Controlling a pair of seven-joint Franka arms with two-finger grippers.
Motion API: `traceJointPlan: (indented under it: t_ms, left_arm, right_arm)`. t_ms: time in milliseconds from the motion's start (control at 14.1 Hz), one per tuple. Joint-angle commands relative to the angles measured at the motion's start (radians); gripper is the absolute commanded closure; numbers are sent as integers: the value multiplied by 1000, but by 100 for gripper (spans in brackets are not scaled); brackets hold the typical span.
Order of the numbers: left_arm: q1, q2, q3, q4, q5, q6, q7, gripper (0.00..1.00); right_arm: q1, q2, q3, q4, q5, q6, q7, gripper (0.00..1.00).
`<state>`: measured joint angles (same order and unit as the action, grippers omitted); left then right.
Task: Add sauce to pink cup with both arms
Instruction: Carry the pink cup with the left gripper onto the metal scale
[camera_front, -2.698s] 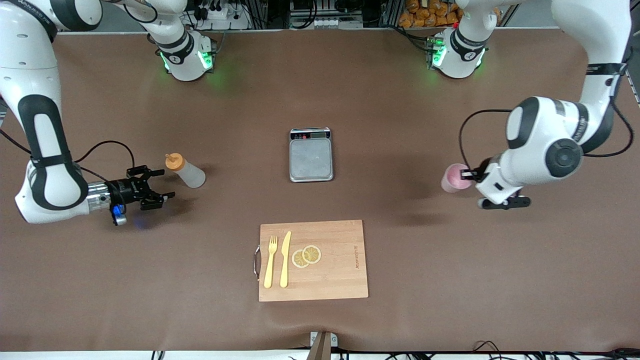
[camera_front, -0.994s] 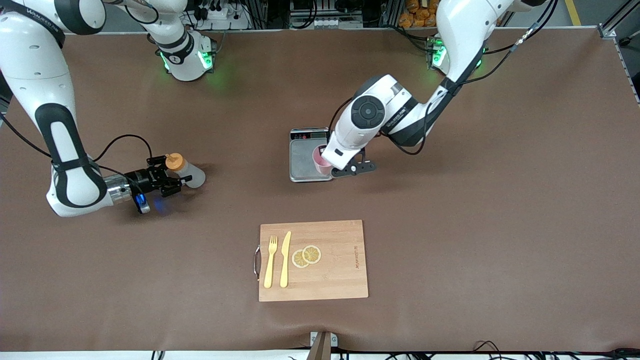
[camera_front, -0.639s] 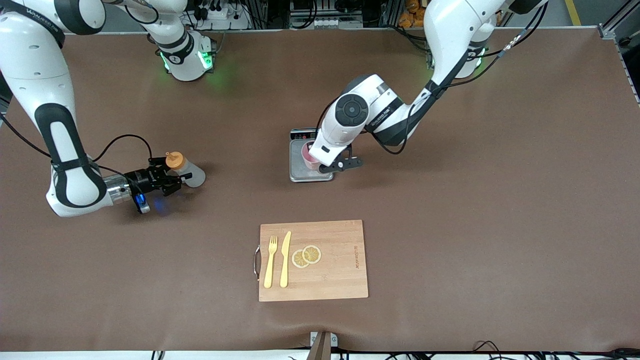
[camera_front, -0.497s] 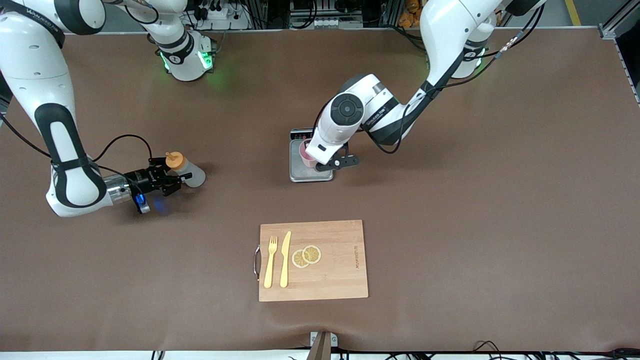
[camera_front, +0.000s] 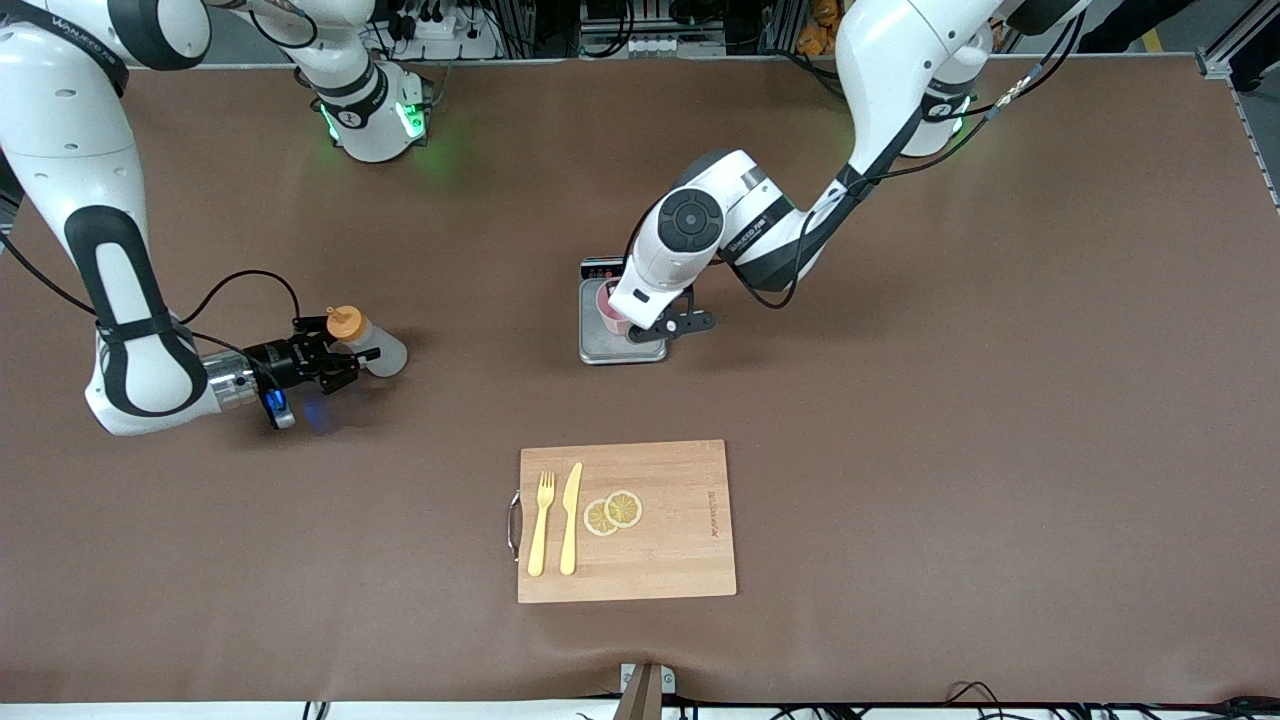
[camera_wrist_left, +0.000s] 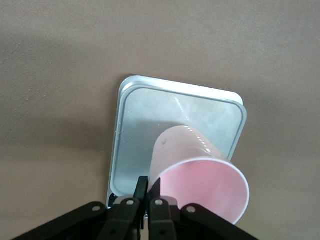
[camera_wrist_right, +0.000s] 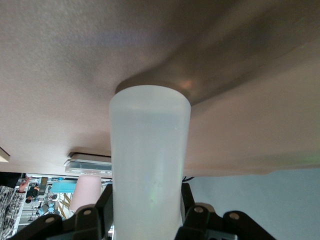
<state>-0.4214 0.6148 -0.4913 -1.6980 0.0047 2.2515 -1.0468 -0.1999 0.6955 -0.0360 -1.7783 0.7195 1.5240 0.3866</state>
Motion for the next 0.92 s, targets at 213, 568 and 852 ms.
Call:
traceJointPlan:
  t_ms: [213,568,852]
  left_arm:
    - [-25,20,11,23,17,26,-19,100]
    - [-31,20,17,23,38,26,-19,64]
    - [-28,6,25,21,66,23,-21,0]
  right_arm:
    - [5,-13,4,62,-35,-44,106,44]
    - [43,-11,4,114,-66,-39,162,44]
    - [51,-13,4,134,-106,-44,198,44]
